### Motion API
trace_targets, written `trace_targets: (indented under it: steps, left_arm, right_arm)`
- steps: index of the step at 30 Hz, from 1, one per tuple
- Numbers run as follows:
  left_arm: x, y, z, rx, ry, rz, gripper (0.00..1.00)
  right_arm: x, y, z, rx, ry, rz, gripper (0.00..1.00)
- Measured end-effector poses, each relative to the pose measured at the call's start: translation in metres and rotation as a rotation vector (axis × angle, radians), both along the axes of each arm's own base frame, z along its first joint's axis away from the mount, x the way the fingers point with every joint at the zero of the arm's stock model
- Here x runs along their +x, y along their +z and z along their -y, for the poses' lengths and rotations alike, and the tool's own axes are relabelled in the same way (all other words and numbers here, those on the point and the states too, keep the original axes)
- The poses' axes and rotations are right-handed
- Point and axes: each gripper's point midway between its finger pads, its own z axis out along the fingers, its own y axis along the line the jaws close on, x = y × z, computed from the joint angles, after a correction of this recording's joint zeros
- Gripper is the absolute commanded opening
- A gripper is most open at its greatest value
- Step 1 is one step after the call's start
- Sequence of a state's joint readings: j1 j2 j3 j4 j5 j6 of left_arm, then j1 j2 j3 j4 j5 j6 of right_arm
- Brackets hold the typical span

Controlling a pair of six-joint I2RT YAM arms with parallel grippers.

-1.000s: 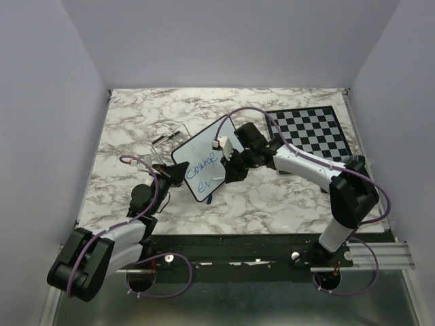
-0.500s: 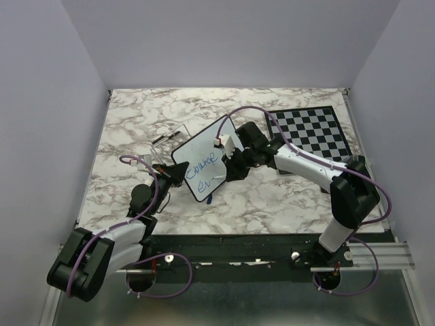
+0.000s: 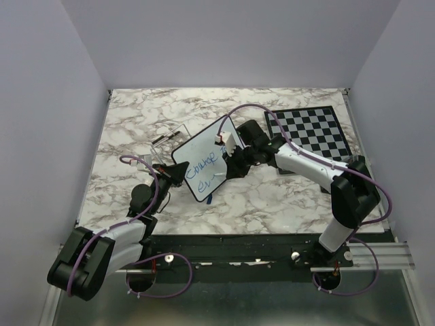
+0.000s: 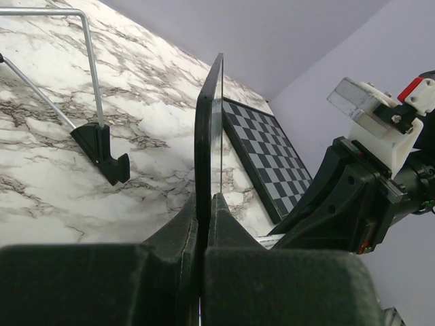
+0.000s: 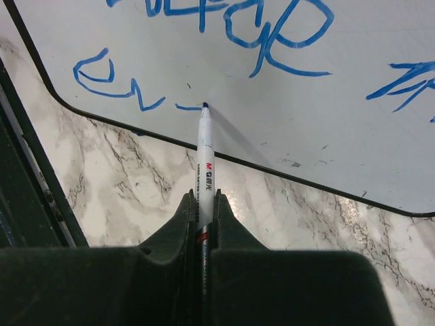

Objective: Write a sentence on the whiteboard

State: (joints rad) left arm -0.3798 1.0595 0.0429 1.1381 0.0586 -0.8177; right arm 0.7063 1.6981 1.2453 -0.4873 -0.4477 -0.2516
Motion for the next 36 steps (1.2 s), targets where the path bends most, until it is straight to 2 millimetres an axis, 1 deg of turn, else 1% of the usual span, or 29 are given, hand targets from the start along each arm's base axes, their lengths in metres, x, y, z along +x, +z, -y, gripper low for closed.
trace_targets:
  steps: [5,10,15,22,30,36]
  left_arm:
    - [0.0,0.0,0.0,-0.001,0.0,0.0,0.0]
    - [0.001,0.0,0.0,-0.003,-0.001,-0.001,0.0]
    - [0.001,-0.001,0.001,-0.005,-0.001,-0.003,0.0]
    - [0.001,-0.001,0.001,-0.005,-0.001,-0.003,0.0]
    - [0.001,-0.001,0.001,-0.005,-0.001,-0.003,0.0]
    - [0.001,-0.001,0.001,-0.005,-0.001,-0.002,0.0]
  right_arm:
    - [0.006,0.009,-0.005,0.022,-0.003,0.021,0.01]
    - [0.008,0.012,-0.007,0.031,-0.005,0.027,0.01]
    - [0.006,0.01,-0.009,0.029,-0.001,0.023,0.01]
    - [-0.001,0.009,-0.014,0.036,0.031,0.009,0.01]
    - [-0.01,0.002,-0.011,0.015,0.06,-0.021,0.01]
    - [-0.012,-0.002,-0.009,0.002,0.072,-0.026,0.01]
